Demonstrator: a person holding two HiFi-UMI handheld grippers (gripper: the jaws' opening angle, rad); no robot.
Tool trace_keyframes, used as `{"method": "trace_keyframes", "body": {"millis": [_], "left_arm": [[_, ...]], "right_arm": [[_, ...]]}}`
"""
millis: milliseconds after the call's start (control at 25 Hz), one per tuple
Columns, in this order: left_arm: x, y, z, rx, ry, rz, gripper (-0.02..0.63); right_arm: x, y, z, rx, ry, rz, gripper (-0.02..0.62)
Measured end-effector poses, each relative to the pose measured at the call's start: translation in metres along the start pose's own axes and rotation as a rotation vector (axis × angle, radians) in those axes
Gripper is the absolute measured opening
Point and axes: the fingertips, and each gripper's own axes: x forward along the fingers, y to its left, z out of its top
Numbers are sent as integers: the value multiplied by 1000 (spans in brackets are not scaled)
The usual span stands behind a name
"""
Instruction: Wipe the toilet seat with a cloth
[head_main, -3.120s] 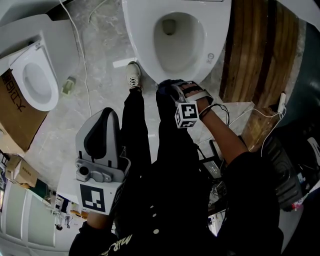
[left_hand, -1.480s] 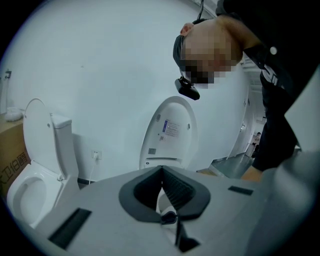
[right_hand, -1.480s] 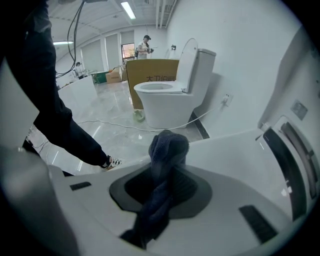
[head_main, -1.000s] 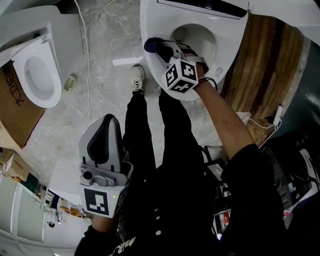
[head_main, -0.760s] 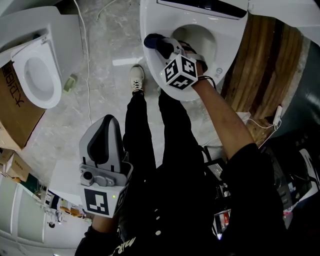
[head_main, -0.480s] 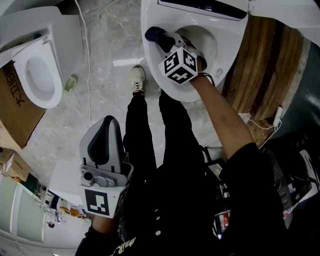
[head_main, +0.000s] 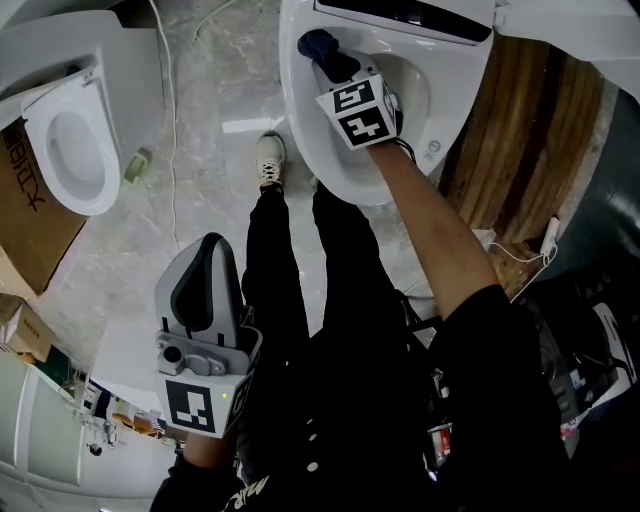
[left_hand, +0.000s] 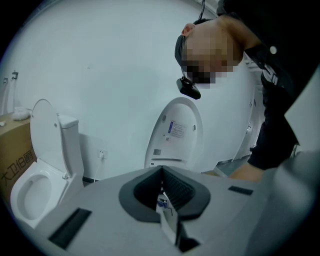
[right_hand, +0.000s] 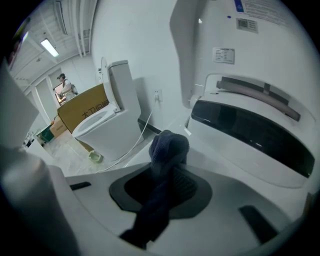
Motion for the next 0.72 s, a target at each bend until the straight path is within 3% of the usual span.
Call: {"method": "trace_keyframes", "body": {"millis": [280,720], "left_arm": [[2,-5,3,7,-2,-6,11],[8,-21,4,19,5,-35,11]], "right_arm": [[-5,-31,3,154,-29,-89,83],[-16,-60,-4,202,-57,-165,83]]}}
